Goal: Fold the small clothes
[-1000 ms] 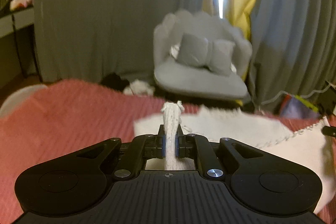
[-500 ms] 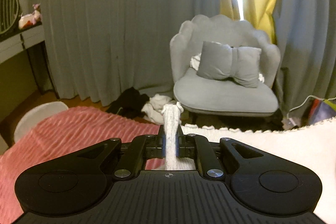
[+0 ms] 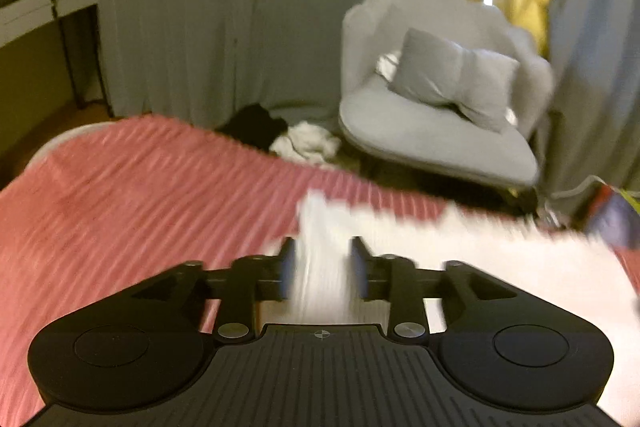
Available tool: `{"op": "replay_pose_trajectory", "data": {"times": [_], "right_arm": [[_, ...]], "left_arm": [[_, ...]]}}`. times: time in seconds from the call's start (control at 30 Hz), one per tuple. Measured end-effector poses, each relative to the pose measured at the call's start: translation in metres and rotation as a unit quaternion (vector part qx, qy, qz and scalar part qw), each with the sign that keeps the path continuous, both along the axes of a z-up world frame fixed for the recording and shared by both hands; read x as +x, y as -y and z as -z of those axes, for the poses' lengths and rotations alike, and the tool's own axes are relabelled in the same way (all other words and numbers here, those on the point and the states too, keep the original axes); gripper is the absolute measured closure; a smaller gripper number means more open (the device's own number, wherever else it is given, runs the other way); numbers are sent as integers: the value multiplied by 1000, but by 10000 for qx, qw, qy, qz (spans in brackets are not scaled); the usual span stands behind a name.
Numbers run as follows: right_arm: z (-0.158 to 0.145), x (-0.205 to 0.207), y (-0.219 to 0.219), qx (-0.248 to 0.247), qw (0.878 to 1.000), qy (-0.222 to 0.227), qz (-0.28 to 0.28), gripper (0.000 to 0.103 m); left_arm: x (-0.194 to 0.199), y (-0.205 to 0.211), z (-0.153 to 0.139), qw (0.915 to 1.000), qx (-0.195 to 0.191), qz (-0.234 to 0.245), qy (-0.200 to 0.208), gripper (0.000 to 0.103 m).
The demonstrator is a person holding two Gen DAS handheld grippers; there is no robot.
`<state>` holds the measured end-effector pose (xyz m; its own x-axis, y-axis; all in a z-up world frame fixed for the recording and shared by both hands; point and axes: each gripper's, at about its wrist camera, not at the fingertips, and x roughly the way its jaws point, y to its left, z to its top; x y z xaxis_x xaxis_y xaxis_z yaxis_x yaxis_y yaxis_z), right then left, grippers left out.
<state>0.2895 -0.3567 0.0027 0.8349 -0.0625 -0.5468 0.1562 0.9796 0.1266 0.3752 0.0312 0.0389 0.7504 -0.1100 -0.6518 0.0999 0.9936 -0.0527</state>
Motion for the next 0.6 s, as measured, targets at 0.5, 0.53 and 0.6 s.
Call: {"op": "replay_pose_trajectory", "data": {"times": [0.5, 0.53, 0.6], "right_arm": [[35, -100, -12, 826, 9914, -768, -663, 95], [32, -98, -18, 722, 9917, -802, -697, 96], [29, -97, -30, 433, 9929, -836, -721, 96]], "left_arm": [[-87, -21, 12, 9954, -153, 49, -946, 56], [-89, -20, 12, 9951, -113, 95, -980, 57], [-90, -16, 14, 9943, -41, 170, -1050, 59]]}}
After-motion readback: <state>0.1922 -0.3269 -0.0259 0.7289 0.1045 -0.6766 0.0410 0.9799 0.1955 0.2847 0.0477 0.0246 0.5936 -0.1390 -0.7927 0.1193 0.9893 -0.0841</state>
